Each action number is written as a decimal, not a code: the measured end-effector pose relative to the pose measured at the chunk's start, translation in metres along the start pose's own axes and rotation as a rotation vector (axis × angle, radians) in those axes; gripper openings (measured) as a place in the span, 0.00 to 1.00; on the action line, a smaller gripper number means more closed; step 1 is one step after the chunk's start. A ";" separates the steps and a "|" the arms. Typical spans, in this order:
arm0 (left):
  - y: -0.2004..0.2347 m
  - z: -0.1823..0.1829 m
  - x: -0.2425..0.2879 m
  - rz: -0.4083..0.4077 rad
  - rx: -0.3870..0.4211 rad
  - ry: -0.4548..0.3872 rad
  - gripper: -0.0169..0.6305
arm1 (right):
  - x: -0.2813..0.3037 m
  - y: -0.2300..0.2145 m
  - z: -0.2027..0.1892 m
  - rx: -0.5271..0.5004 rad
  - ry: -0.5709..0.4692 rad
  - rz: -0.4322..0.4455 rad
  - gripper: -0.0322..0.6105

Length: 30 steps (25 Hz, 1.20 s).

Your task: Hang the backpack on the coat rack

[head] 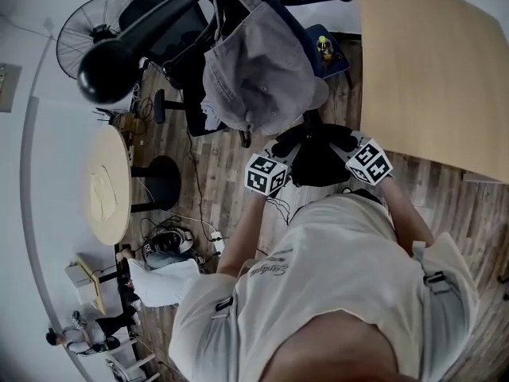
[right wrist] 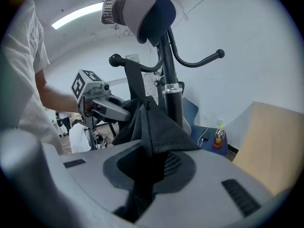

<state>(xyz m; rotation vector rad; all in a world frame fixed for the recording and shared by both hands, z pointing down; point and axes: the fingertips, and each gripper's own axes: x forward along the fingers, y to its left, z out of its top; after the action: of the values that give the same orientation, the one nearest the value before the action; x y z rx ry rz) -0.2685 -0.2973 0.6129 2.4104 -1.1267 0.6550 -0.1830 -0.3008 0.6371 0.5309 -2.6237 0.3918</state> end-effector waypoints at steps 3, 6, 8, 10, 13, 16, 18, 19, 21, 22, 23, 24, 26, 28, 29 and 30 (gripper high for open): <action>0.005 0.003 0.006 -0.006 -0.009 -0.002 0.12 | 0.003 -0.008 0.001 0.015 0.005 0.007 0.11; 0.010 0.002 0.009 -0.007 -0.024 -0.006 0.13 | 0.007 -0.013 0.003 0.018 0.013 0.016 0.13; 0.012 0.002 0.011 -0.006 -0.027 -0.005 0.13 | 0.009 -0.015 0.003 0.035 0.020 0.022 0.16; 0.014 0.001 0.014 0.003 -0.010 0.007 0.14 | 0.010 -0.017 0.003 0.056 0.029 0.014 0.21; 0.016 0.000 0.015 0.019 0.006 0.024 0.16 | 0.007 -0.019 0.003 0.061 0.046 -0.035 0.22; 0.016 -0.001 0.012 0.030 -0.011 0.031 0.18 | -0.005 -0.021 0.003 0.076 0.054 -0.085 0.24; 0.017 -0.002 0.008 0.047 -0.012 0.045 0.20 | -0.018 -0.021 0.004 0.086 0.057 -0.125 0.25; 0.017 -0.002 0.005 0.056 -0.011 0.049 0.20 | -0.026 -0.021 0.004 0.087 0.057 -0.148 0.25; 0.017 -0.001 -0.006 0.077 -0.016 0.044 0.22 | -0.039 -0.019 0.004 0.089 0.051 -0.194 0.19; 0.017 -0.001 -0.013 0.087 -0.020 0.039 0.22 | -0.045 -0.016 0.004 0.095 0.044 -0.213 0.18; 0.017 -0.001 -0.020 0.096 -0.022 0.034 0.22 | -0.049 -0.012 0.005 0.103 0.036 -0.228 0.17; 0.018 -0.001 -0.027 0.105 -0.023 0.026 0.22 | -0.053 -0.006 0.007 0.109 0.026 -0.238 0.14; 0.020 0.002 -0.041 0.126 -0.029 -0.001 0.21 | -0.060 0.005 0.013 0.108 0.009 -0.247 0.10; 0.022 0.010 -0.057 0.146 -0.039 -0.046 0.18 | -0.065 0.018 0.019 0.093 -0.003 -0.242 0.04; 0.022 0.015 -0.066 0.155 -0.039 -0.073 0.15 | -0.066 0.026 0.022 0.083 -0.005 -0.232 0.04; 0.020 0.019 -0.074 0.161 -0.035 -0.101 0.09 | -0.066 0.035 0.024 0.073 -0.005 -0.217 0.04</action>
<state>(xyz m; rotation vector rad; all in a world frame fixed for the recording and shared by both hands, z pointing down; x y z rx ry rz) -0.3216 -0.2747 0.5584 2.3635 -1.3731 0.5634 -0.1511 -0.2576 0.5793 0.8321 -2.5299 0.4173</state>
